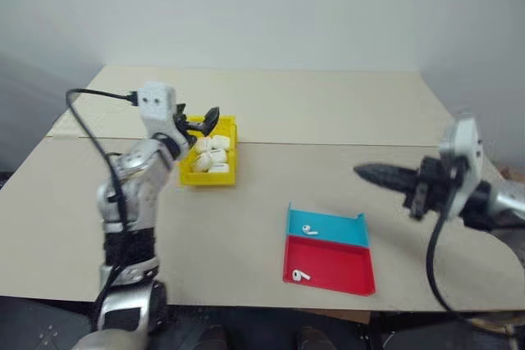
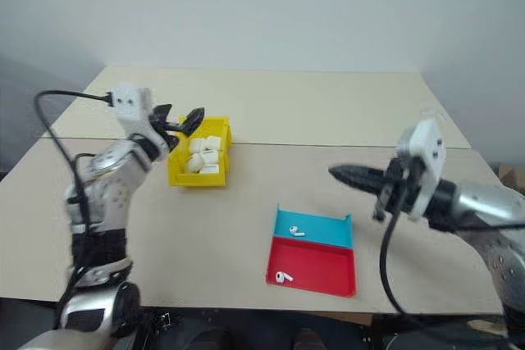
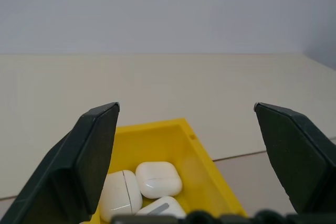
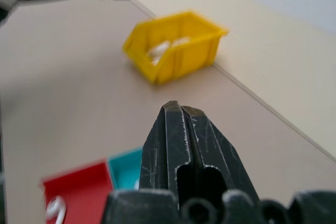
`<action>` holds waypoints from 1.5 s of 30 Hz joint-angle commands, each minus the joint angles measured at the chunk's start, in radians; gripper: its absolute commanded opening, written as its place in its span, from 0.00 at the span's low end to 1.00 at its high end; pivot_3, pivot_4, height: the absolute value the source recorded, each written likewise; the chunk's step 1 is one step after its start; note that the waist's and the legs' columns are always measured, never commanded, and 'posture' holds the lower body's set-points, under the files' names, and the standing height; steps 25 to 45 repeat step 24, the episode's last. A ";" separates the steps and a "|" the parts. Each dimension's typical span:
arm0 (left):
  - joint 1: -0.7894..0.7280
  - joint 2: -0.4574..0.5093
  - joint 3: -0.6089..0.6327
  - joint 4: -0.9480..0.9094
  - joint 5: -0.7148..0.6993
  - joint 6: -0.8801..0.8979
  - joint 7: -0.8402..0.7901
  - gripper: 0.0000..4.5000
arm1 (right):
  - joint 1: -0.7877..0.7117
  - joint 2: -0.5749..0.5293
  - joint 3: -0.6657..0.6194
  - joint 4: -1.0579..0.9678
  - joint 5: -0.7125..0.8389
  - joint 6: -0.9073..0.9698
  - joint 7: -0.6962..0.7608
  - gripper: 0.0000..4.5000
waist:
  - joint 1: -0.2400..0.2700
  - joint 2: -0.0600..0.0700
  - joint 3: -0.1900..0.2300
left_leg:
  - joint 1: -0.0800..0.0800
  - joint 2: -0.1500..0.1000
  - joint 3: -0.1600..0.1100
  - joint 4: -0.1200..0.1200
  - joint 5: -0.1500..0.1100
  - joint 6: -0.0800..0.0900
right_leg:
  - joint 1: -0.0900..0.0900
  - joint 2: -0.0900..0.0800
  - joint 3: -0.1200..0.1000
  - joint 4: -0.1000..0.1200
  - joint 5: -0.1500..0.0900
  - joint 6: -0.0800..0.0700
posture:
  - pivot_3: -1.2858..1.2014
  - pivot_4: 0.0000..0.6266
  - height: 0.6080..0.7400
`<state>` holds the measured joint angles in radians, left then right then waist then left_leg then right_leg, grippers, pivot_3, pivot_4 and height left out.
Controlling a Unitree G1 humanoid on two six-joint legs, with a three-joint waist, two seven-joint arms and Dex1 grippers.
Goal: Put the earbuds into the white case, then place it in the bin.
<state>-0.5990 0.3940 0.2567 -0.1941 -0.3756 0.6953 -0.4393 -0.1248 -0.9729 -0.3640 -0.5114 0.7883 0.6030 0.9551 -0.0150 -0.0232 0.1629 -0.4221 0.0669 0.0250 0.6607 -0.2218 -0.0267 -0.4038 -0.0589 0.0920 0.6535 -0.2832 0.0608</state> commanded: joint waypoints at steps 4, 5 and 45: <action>0.237 0.238 0.093 -0.203 -0.209 -0.046 -0.378 0.99 | 0.153 -0.120 -0.153 0.092 -0.164 -0.193 0.251 0.00 | 0.001 0.000 0.000 | 0.002 0.000 0.000 0.000 0.000 -0.001 | 0.001 0.000 0.000 0.002 0.000 0.000 | 0.52 0.24 1.00; 0.275 0.285 0.117 -0.208 -0.225 -0.050 -0.423 0.99 | 0.180 -0.132 -0.184 0.113 -0.176 -0.210 0.288 0.00 | 0.001 -0.001 0.000 | 0.004 0.001 0.000 0.000 0.000 -0.001 | 0.002 0.000 0.000 0.002 0.000 0.000 | 0.52 0.24 1.00; 0.731 0.566 0.477 -0.222 -0.299 -0.137 -0.793 0.99 | 0.302 -0.120 -0.347 0.285 -0.280 -0.355 0.466 0.00 | -0.001 -0.003 0.002 | 0.017 0.002 0.003 0.000 0.001 -0.001 | 0.015 0.000 0.001 -0.002 0.000 -0.001 | 0.52 0.24 1.00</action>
